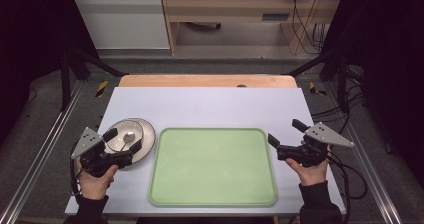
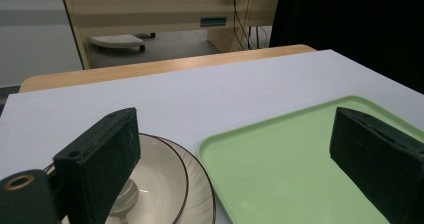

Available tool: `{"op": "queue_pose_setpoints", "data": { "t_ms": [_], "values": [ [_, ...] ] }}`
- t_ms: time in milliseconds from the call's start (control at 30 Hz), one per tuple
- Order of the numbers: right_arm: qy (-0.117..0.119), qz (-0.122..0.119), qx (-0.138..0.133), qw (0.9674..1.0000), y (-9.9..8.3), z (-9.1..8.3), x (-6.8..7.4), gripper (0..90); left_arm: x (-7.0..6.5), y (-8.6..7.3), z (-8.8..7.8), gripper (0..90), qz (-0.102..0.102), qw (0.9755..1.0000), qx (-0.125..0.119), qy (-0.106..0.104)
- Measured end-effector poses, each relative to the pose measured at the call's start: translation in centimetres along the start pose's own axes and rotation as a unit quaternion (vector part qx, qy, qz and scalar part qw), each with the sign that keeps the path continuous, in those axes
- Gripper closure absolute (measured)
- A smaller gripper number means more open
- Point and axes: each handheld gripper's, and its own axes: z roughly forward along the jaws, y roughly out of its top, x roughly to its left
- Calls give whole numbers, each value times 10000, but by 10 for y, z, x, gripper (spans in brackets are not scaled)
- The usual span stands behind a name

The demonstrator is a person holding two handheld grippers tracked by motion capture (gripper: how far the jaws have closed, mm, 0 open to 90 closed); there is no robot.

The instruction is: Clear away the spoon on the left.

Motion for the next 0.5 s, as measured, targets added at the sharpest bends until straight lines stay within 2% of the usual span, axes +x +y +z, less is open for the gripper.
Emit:
{"op": "queue_pose_setpoints", "data": {
  "t_ms": [300, 500],
  "values": [
    [9, -2, 45, 10000, -1, -3, 2, 39, 6, -1, -11, 40, 48, 9999, 55, -120],
    [3, -36, 81, 10000, -1, -2, 3, 42, 12, -5, -23, 40, 218, 9994, 158, -200]
  ]
}}
